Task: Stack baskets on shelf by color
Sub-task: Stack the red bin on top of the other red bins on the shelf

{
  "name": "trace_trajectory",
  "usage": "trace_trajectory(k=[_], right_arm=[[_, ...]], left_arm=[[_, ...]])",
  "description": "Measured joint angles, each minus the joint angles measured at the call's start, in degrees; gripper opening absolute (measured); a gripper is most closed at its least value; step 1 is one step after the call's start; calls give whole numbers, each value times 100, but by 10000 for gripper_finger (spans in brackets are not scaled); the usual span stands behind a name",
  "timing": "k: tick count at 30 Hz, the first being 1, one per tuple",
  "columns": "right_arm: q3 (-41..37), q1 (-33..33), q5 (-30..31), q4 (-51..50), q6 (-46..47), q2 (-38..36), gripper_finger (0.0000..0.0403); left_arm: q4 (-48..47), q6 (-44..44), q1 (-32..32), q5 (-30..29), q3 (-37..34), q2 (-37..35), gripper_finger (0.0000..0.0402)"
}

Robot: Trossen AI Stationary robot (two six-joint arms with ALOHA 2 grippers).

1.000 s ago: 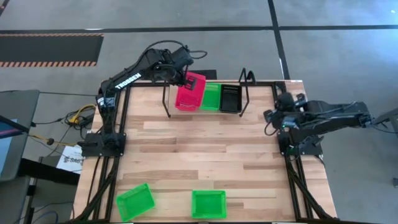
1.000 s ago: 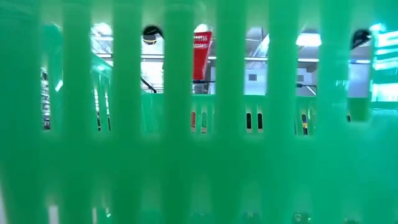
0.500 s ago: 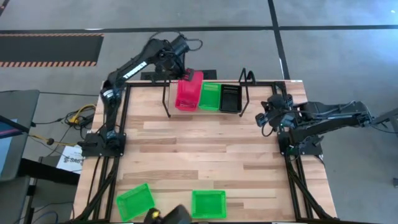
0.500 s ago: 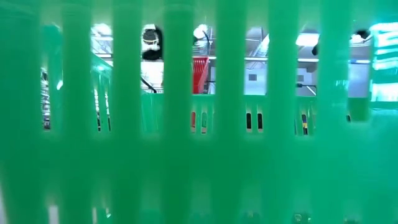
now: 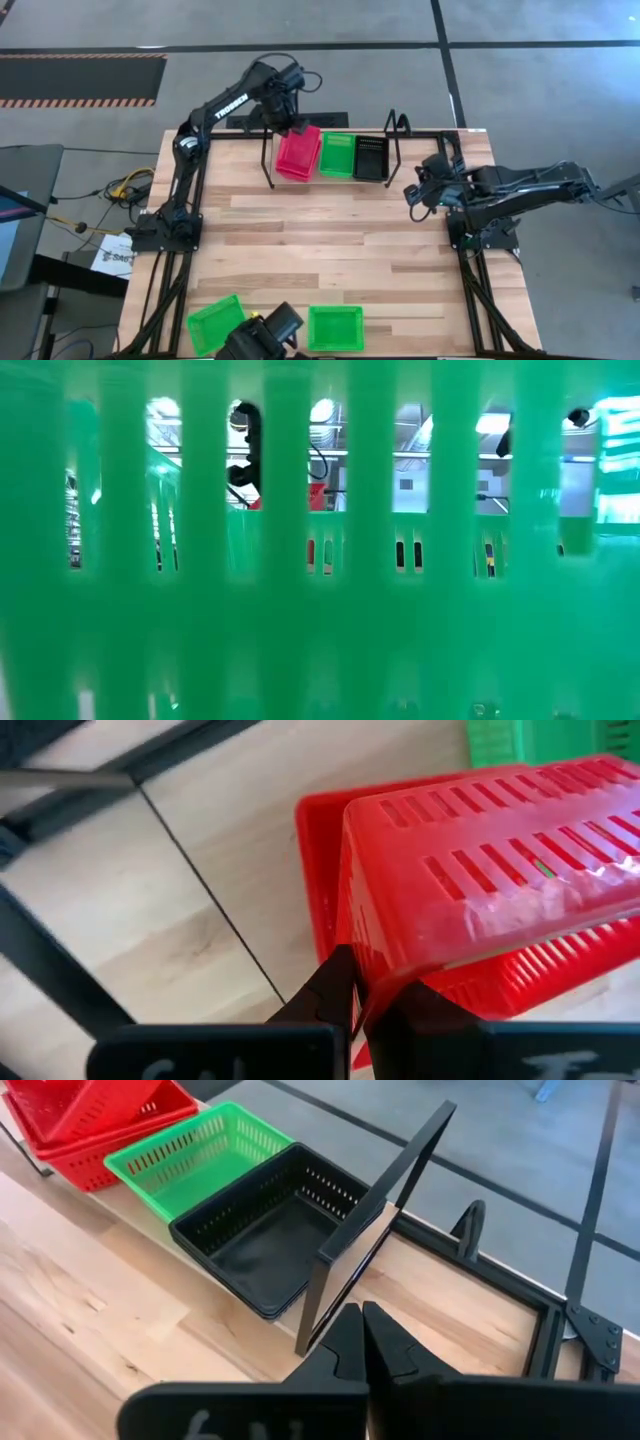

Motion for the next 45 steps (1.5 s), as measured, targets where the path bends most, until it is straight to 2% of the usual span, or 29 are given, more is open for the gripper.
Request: trace_trajectory(k=[18, 23, 26, 34, 38, 45], right_arm=[[0, 4, -2, 22, 124, 17, 0], [0, 11, -4, 30, 239, 25, 0], [0, 11, -13, 77, 242, 28, 0], [0, 13, -24, 70, 254, 28, 0], [0, 13, -60, 68, 254, 28, 0], [0, 13, -160, 56, 244, 28, 0]], left_arm=[[-224, 697, -34, 551, 2, 10, 0], [-219, 932, -131, 459, 5, 224, 0], [-220, 988, -134, 89, -1, 367, 0], [-191, 1233, -92, -231, 0, 431, 0], [-125, 1432, -115, -332, 146, 433, 18], [-177, 1468, -161, -253, 789, 422, 87]])
